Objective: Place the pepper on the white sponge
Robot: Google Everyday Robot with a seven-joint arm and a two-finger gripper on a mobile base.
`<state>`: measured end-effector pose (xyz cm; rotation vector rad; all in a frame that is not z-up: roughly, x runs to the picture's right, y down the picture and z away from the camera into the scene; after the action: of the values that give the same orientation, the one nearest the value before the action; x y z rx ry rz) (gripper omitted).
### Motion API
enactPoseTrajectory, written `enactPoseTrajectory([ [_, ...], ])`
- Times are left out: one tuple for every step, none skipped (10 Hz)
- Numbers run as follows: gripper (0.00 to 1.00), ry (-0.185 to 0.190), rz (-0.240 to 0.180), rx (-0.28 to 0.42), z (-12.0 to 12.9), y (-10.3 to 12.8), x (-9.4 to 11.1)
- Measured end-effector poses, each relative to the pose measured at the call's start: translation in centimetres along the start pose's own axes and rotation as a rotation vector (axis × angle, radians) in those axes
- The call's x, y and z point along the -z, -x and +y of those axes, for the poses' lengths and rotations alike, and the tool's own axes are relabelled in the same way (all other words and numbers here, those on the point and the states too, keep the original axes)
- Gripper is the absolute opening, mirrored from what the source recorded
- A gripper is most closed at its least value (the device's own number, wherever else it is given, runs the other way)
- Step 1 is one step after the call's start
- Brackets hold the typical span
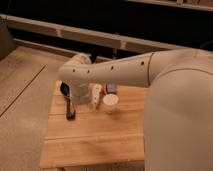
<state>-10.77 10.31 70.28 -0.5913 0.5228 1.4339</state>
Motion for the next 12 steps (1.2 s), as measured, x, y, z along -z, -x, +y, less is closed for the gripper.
enactPoseTrajectory([
  [0.65, 0.000, 0.000, 0.000, 0.0, 0.0, 0.0],
  [0.65, 0.000, 0.000, 0.000, 0.0, 0.0, 0.0],
  [0.65, 0.000, 0.000, 0.000, 0.0, 0.0, 0.0],
  [0.65, 0.000, 0.000, 0.000, 0.0, 0.0, 0.0],
  [0.65, 0.000, 0.000, 0.000, 0.0, 0.0, 0.0],
  [0.65, 0.000, -0.001, 0.000, 0.0, 0.0, 0.0],
  [0.65, 0.001, -0.005, 0.000, 0.0, 0.1, 0.1],
  [0.65, 0.011, -0.036, 0.008, 0.1, 0.8, 0.4],
  [0.65, 0.018, -0.081, 0.028, 0.1, 1.9, 1.0],
  [0.65, 0.030, -0.170, 0.068, -0.2, 3.8, 2.6],
  [0.65, 0.034, -0.259, 0.117, -0.9, 5.5, 4.4],
  [0.65, 0.037, -0.350, 0.176, -1.7, 6.8, 6.5],
])
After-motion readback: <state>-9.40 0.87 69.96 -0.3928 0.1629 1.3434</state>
